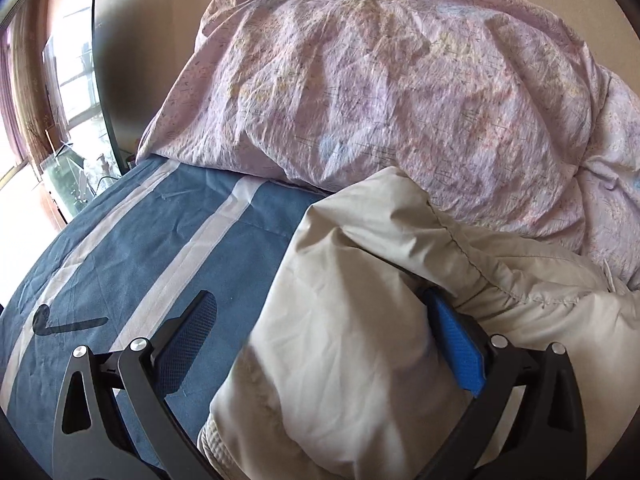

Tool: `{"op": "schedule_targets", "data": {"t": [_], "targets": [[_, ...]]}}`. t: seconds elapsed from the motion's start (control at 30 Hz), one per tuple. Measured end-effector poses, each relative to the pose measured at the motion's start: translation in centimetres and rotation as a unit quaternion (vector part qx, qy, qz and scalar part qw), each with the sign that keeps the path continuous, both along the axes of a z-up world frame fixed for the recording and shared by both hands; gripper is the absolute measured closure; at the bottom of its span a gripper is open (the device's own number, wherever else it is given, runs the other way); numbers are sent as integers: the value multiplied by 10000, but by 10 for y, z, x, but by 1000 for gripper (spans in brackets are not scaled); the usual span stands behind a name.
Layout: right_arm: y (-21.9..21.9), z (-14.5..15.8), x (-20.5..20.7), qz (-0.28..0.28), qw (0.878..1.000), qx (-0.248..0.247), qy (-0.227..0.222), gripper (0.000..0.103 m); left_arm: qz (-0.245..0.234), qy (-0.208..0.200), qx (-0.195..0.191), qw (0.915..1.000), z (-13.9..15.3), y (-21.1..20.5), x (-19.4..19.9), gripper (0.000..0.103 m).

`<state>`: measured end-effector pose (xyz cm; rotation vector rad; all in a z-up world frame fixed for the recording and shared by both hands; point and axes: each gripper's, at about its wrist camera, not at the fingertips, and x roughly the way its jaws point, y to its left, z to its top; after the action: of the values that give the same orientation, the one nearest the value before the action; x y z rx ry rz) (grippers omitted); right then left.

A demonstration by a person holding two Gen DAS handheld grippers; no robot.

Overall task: Fold large clothes
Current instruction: 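Fold the held hem toward the collar with both grippers and release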

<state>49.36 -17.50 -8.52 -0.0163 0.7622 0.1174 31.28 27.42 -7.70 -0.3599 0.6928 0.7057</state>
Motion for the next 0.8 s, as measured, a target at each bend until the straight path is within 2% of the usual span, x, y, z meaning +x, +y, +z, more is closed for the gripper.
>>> {"op": "schedule_targets", "data": {"t": [0.1, 0.23, 0.5, 0.7, 0.8], "targets": [[1, -10, 7, -62, 9999, -111, 60, 49, 72, -45, -187, 9998, -9, 8, 0, 1], [8, -17, 13, -117, 9994, -332, 64, 48, 75, -48, -199, 9998, -18, 10, 3, 1], [8, -23, 18, -103, 9992, -361, 154, 46, 111, -34, -324, 9994, -29, 15, 6, 1], [11, -27, 23, -110, 9986, -468, 225, 45, 82, -167, -739, 9971, -37, 25, 5, 1], [8, -23, 20, -124, 9989, -410, 201, 45, 68, -111, -892, 9959, -35, 28, 4, 1]]}}
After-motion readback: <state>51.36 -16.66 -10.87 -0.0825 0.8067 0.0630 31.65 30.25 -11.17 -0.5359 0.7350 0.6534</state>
